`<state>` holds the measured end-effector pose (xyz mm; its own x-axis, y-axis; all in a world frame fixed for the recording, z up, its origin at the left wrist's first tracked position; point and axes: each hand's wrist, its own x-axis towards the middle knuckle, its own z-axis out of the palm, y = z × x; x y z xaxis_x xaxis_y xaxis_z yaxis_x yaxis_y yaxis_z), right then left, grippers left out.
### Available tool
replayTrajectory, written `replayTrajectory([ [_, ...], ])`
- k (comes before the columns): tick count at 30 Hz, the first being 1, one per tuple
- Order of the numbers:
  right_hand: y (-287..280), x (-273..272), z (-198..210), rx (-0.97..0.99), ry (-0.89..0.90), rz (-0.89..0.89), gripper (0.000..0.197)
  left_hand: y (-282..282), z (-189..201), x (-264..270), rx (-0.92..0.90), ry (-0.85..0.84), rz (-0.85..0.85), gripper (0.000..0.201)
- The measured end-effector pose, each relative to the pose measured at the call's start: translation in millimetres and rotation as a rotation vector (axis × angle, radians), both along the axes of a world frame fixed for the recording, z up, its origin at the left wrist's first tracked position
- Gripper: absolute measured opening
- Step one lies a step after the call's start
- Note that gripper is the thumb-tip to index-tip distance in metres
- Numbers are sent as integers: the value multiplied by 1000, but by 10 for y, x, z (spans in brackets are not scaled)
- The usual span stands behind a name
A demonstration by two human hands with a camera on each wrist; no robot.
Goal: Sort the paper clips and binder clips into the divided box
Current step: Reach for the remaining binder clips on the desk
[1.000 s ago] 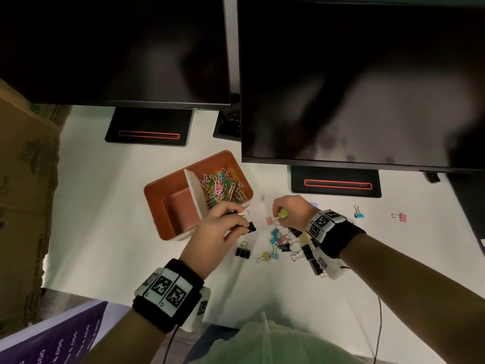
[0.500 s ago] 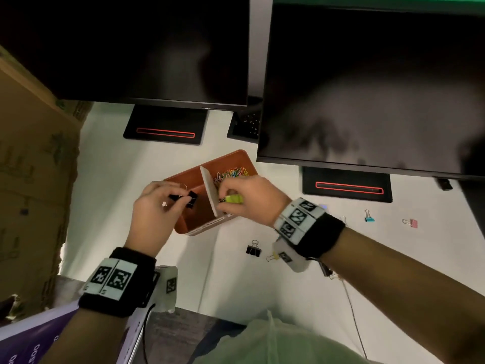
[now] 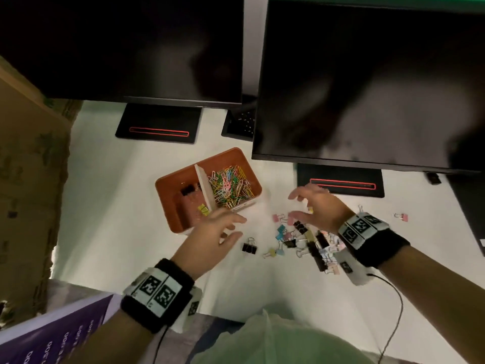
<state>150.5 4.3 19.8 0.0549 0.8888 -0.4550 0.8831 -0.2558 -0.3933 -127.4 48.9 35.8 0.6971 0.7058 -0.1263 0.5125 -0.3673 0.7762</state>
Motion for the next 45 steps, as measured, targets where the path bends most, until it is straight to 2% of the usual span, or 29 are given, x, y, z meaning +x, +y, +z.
replayTrajectory([
  [3, -262, 124, -111, -145, 30, 37, 56, -173, -338, 220, -20, 176, -163, 38],
  [5, -341, 90, -184, -160, 49, 92, 59, -241, -528, 325, -60, 311, -188, 47],
  [7, -365, 40, -273, -154, 21, 142, 61, -283, -680, 391, -45, 362, -195, 46],
  [9, -358, 17, -354, -137, 8, 154, 58, -295, -783, 416, -23, 342, -176, 37],
  [12, -310, 27, -417, -89, 60, 146, 42, -266, -842, 426, -48, 296, -125, 19],
  [16, -279, 38, -459, -23, 72, 151, 22, -198, -863, 417, -72, 278, -123, 15],
  [21, -268, 78, -514, 4, 117, 99, 24, -296, -803, 476, -77, 172, -242, 14],
  [25, -269, 98, -504, 32, 164, 3, 23, -451, -841, 605, -39, 237, -274, 37],
  [33, -295, 153, -401, 70, 173, -77, 20, -530, -871, 673, 95, 281, -178, 19],
  [38, -332, 138, -303, 141, 191, -109, 18, -492, -878, 665, 68, 291, -122, 21],
  [42, -321, 90, -194, 210, 228, -86, 19, -427, -745, 556, 69, 222, -67, 19],
  [45, -195, -74, -46, 275, 274, -22, 19, -345, -459, 377, 96, 87, 43, 20],
])
